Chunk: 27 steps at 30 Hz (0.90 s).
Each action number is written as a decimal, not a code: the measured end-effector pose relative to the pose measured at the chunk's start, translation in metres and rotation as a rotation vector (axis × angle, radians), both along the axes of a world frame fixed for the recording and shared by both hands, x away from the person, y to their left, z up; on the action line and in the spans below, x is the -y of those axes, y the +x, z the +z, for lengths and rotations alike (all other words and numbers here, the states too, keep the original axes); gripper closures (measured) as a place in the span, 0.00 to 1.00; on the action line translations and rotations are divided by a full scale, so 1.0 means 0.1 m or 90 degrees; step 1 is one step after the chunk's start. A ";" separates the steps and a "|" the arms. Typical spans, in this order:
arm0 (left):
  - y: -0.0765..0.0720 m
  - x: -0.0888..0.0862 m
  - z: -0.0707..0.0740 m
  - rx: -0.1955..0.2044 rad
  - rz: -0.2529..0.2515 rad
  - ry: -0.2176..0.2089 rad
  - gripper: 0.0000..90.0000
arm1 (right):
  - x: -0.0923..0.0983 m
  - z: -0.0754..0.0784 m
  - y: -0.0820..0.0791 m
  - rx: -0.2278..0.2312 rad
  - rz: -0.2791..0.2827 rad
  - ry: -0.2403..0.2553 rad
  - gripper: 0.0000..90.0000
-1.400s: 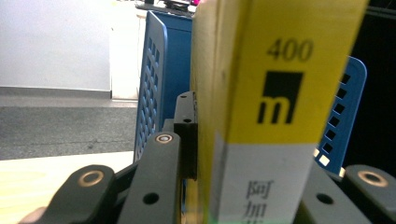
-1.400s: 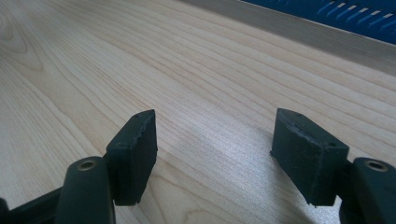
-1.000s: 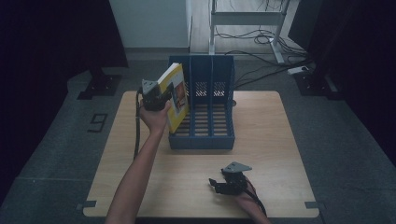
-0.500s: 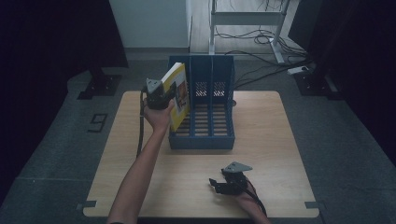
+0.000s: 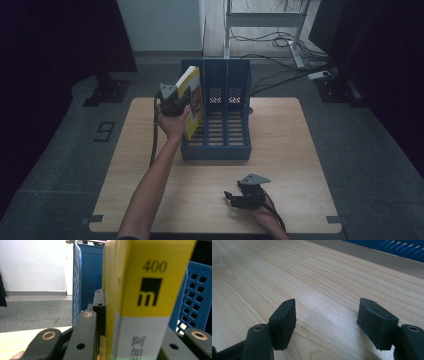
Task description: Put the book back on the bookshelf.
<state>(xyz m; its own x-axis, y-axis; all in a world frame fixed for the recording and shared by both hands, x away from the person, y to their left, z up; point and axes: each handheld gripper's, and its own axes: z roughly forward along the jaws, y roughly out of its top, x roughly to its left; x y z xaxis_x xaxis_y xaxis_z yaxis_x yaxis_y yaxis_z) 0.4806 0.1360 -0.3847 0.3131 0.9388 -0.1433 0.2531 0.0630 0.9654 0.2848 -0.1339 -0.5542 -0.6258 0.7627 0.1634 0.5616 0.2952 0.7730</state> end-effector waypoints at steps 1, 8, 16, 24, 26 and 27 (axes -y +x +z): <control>0.00 0.00 0.00 0.000 0.000 0.000 0.84 | 0.00 0.00 0.00 0.000 0.000 0.000 0.34; 0.07 0.02 -0.10 -0.017 0.001 0.008 0.84 | 0.01 0.00 0.00 -0.002 -0.002 0.001 0.34; 0.12 0.02 -0.14 -0.017 0.013 0.001 0.84 | 0.02 0.00 0.00 -0.003 -0.003 0.006 0.34; 0.17 0.03 -0.18 -0.016 0.018 0.001 0.84 | 0.02 0.00 -0.01 -0.001 -0.004 0.002 0.34; 0.18 0.05 -0.19 -0.014 0.020 0.002 0.84 | 0.02 0.00 -0.01 0.000 -0.005 0.000 0.34; 0.18 0.05 -0.19 -0.014 0.020 0.002 0.84 | 0.02 0.00 -0.01 0.000 -0.005 0.000 0.34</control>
